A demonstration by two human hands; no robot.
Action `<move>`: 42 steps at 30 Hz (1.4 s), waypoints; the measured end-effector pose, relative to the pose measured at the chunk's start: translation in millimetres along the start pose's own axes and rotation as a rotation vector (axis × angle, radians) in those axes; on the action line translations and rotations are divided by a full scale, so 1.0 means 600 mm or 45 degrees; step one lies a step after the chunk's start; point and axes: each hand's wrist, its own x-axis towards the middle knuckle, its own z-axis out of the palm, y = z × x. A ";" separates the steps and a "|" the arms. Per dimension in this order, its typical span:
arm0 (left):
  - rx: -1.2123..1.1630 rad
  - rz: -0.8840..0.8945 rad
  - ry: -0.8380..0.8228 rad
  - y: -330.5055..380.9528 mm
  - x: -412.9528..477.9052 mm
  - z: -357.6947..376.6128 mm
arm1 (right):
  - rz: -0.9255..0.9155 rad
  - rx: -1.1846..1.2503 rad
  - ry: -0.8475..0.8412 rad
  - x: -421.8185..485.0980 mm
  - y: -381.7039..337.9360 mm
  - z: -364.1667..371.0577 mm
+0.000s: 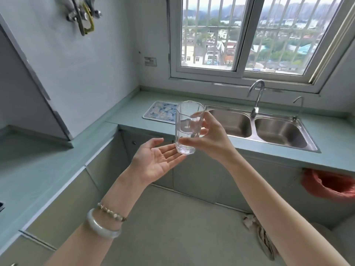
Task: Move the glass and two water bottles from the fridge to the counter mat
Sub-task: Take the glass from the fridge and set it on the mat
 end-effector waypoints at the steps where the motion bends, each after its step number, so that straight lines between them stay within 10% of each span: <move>1: -0.005 0.006 0.008 0.008 0.009 -0.005 | -0.003 -0.001 -0.013 0.013 0.005 0.006; 24: -0.119 0.147 0.214 0.253 0.336 -0.084 | -0.038 0.056 -0.251 0.447 0.149 0.103; 42: 0.051 -0.060 0.099 0.558 0.578 -0.244 | 0.047 -0.023 -0.013 0.743 0.207 0.285</move>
